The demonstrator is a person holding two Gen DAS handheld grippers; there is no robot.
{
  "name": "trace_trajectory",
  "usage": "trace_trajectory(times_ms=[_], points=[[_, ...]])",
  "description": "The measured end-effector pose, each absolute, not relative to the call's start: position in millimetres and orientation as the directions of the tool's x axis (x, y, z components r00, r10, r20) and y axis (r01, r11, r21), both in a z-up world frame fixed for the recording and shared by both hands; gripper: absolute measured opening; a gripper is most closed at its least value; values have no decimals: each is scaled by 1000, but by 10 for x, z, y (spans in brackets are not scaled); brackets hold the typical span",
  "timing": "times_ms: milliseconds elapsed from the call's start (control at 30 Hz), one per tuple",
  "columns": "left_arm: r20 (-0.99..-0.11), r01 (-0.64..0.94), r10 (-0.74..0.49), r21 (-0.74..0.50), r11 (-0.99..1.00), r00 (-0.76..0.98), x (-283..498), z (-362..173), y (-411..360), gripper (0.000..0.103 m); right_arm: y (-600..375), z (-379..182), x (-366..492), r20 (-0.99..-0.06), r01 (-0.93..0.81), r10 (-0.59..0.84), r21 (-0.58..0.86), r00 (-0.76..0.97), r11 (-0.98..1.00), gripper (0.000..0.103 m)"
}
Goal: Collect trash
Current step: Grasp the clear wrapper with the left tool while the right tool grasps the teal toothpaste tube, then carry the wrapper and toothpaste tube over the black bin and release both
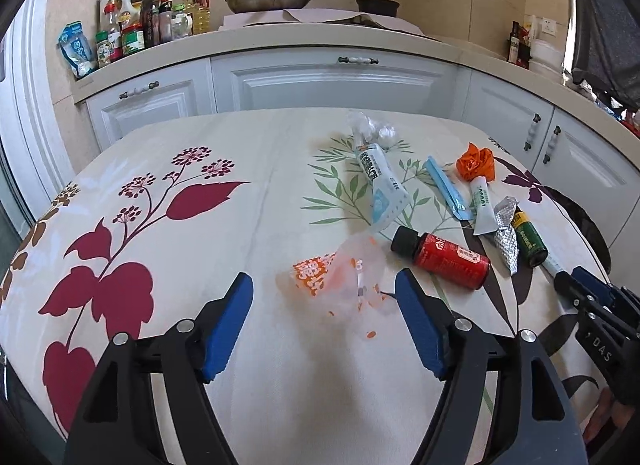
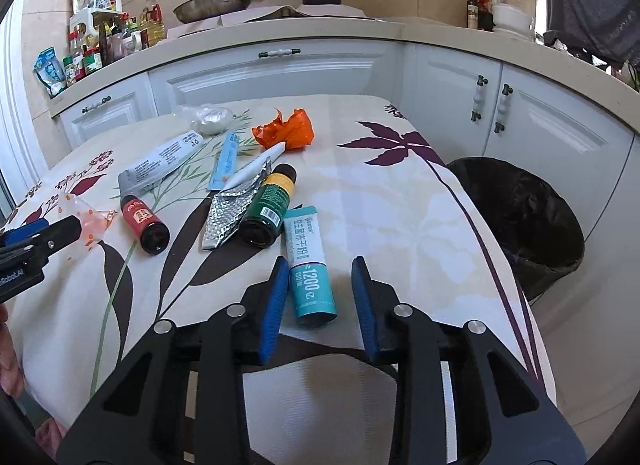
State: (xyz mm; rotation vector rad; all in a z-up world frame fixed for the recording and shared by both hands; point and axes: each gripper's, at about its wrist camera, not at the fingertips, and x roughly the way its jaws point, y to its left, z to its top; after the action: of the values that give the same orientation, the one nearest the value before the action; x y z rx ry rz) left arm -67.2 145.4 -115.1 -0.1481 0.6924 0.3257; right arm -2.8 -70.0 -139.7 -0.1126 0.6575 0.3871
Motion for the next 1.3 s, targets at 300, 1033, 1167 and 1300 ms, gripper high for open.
trace_trajectory(times_ms=[300,1033,1167,1300], points=[[-674,-291,197,-29,956,712,-625,-1217,1415,34,-718,-1381,6,-610,-400,332,26,720,916,32],[-595,-247,161,-65,967,788,-612,-843,1259,28,-956,-1116,26,-554,-369,310,5,772,929,14],[-575,-200,126,-66,978,808,-472,-742,1080,28,-1133,-1016,120,-534,-324,275,2,800,946,14],[-561,-144,80,-72,987,824,-270,-645,848,28,-1335,-925,224,-512,-275,235,-3,826,961,14]])
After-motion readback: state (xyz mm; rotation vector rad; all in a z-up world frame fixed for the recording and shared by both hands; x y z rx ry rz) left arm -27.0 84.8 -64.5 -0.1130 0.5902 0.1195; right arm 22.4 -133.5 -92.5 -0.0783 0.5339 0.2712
